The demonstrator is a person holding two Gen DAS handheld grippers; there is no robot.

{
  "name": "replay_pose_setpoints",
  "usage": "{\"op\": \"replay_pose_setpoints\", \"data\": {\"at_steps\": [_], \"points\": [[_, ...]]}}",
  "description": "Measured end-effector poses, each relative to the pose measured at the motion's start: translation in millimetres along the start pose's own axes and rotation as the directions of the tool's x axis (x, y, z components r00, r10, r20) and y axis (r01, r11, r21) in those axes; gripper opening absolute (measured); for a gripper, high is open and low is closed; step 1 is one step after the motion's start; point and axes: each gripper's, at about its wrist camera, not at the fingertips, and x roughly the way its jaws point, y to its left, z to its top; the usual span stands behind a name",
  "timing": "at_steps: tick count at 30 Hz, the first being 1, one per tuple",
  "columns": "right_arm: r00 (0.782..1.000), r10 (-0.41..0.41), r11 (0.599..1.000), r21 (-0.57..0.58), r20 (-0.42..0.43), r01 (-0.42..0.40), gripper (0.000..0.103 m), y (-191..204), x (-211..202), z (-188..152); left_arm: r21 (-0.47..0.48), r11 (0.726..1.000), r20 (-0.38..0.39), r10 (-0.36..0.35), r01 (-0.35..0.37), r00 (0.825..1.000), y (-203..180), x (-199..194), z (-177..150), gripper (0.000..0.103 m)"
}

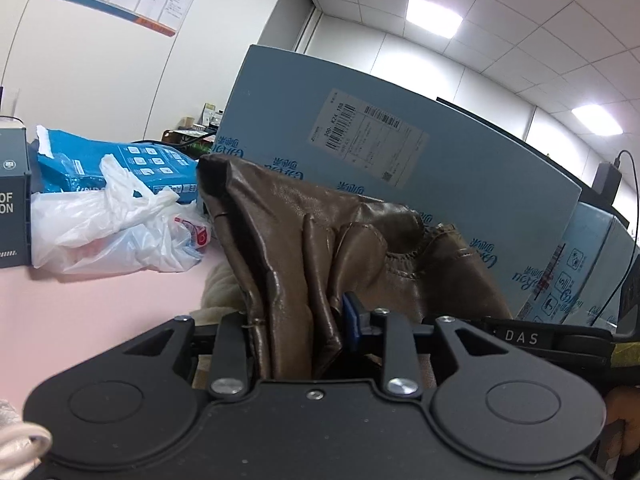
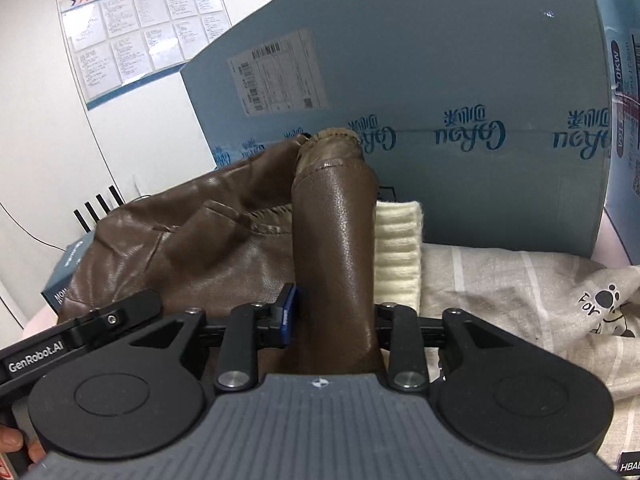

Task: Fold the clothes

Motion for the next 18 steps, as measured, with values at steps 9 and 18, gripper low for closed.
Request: {"op": "replay_pose_setpoints", "data": {"at_steps": [9, 18], "points": [[0.999, -0.033, 0.999, -0.032, -0.011, 0.032, 0.041, 3.9, 0.8, 0.9, 0.061, 0.99, 0.047, 0.125, -0.127, 0.991, -19.0, -20.5, -3.7, 0.064], [0.999, -0.028, 0.999, -0.045, 0.043, 0.03, 0.077, -8.1, -13.6, 2.6, 0.09, 0.963, 0.069, 0.248, -0.254, 0.966, -21.1, -33.6, -6.3, 0.101]]}}
